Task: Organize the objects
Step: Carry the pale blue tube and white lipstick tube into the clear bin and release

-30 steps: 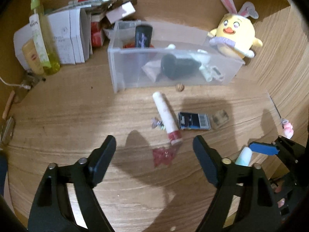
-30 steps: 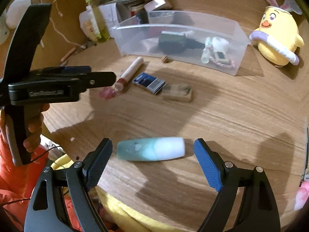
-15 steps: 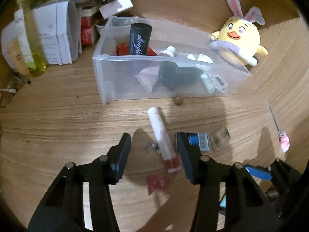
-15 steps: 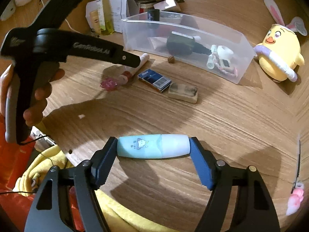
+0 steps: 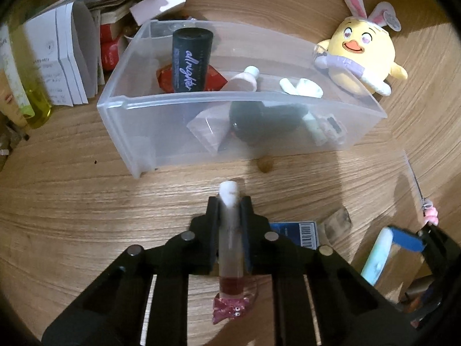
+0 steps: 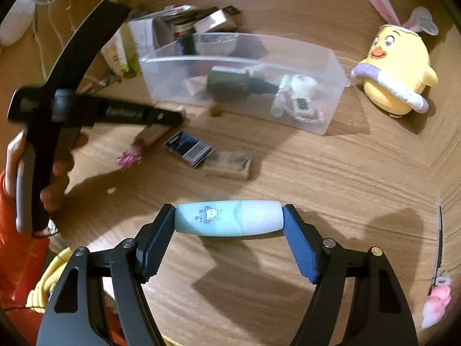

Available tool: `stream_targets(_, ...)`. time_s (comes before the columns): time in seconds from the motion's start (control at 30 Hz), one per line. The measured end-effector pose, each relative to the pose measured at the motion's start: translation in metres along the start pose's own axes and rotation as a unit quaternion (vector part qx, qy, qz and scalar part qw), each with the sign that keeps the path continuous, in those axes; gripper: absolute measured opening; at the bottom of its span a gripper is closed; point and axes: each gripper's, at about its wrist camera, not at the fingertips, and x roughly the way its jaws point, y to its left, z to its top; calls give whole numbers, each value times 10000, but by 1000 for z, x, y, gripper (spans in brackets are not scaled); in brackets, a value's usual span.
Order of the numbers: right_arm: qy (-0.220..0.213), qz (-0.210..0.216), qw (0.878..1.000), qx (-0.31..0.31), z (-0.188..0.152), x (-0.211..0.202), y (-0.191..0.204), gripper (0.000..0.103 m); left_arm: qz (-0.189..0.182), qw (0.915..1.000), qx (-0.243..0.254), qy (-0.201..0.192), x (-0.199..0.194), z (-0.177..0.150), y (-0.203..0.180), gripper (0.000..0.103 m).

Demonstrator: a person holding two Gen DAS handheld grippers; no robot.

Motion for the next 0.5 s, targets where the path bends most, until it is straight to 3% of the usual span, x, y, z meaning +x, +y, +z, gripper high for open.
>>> stream_targets(0.5,-461,-76,9985,293,30,-14,-24,72,-109,9966,1,-821,-66,7,-9,14)
